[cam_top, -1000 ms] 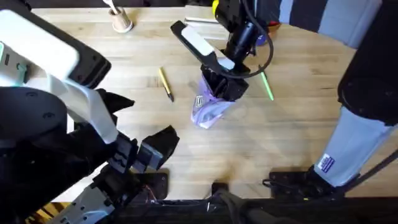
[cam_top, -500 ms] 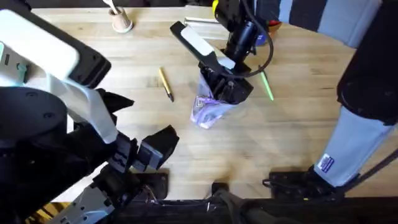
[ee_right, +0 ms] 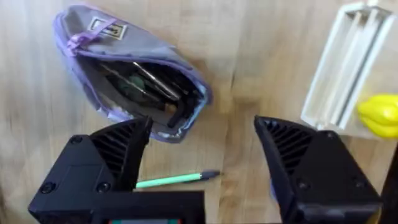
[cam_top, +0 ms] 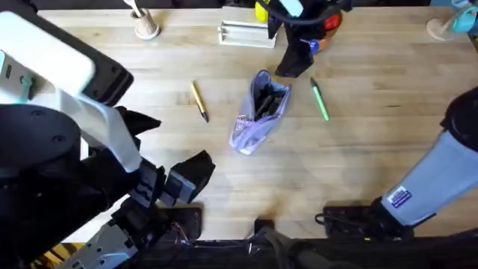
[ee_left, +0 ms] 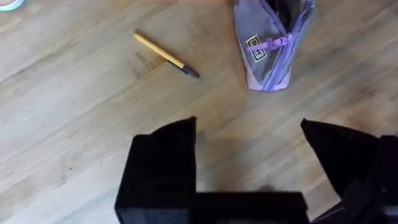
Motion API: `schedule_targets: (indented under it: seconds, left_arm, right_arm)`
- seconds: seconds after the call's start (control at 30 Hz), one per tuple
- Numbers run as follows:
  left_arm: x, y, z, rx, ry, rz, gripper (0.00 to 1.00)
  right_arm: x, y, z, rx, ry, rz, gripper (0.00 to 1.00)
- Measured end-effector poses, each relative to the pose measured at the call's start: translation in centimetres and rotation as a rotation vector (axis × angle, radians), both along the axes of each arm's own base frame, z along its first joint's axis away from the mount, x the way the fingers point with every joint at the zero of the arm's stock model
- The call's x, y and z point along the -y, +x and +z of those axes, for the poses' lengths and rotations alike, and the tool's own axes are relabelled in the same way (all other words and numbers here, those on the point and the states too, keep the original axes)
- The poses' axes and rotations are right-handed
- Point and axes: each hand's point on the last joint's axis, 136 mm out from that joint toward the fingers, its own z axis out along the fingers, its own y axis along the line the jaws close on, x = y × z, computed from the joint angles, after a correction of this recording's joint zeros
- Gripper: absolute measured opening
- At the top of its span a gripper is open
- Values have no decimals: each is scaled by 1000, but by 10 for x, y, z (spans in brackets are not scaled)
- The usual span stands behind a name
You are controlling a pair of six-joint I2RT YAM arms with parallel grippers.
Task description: Unzip the bag, pick up the pens from the table one at a time and place them inside, then zip the bag closed.
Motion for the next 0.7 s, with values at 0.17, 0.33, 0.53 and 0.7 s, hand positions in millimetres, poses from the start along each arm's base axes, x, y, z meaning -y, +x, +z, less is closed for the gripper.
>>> schedule_targets:
  seconds: [0.17, 0.33, 0.53, 0.7]
  left_arm:
    - [0, 0, 0, 0, 0, 0, 993]
    - [0, 0, 0, 0, 0, 0, 993]
    - [0, 0, 0, 0, 0, 0, 993]
    - [0, 0, 0, 0, 0, 0, 994]
  right_arm:
    - [11, 19, 19, -26, 49, -259, 998]
    - [8, 8, 21, -170, 95, -427, 998]
    - [17, 2, 16, -256, 50, -621, 998]
    - [39, 10, 12, -211, -40, -787, 996]
